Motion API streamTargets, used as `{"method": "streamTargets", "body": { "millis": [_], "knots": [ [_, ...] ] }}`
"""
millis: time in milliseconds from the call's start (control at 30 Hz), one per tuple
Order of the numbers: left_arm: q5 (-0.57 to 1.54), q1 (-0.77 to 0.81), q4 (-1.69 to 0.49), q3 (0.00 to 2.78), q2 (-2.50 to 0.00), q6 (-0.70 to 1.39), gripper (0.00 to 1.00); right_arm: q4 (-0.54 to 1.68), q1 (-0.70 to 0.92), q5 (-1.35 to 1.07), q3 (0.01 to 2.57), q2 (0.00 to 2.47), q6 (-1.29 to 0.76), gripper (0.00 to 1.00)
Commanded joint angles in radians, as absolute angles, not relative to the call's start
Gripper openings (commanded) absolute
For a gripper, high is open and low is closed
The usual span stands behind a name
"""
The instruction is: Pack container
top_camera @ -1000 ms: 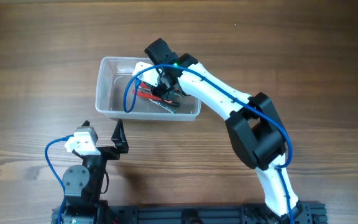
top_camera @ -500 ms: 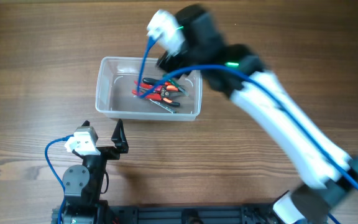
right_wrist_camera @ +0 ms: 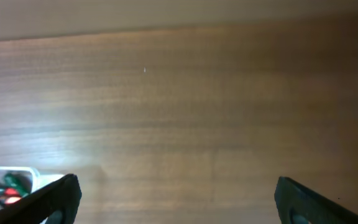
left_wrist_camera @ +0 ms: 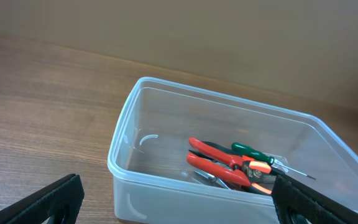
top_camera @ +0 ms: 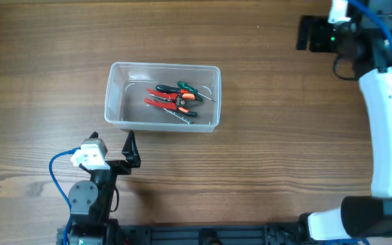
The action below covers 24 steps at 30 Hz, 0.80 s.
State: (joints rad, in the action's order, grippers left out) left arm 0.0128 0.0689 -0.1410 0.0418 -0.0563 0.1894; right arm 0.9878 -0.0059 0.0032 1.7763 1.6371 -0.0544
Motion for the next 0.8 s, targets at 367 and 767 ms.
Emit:
{"method": "streamTargets", "body": {
  "millis": [367,767],
  "knots": [
    [0.01,0.063,-0.142,0.037,-0.055,0.198,1.0,1.013,-0.014,-0.11,1.752,1.781,-0.134,1.0],
    [0.01,0.063,-0.142,0.038,-0.055,0.198,1.0,1.004,-0.014,-0.11,1.752,1.781,-0.134,1.0]
  ]
}}
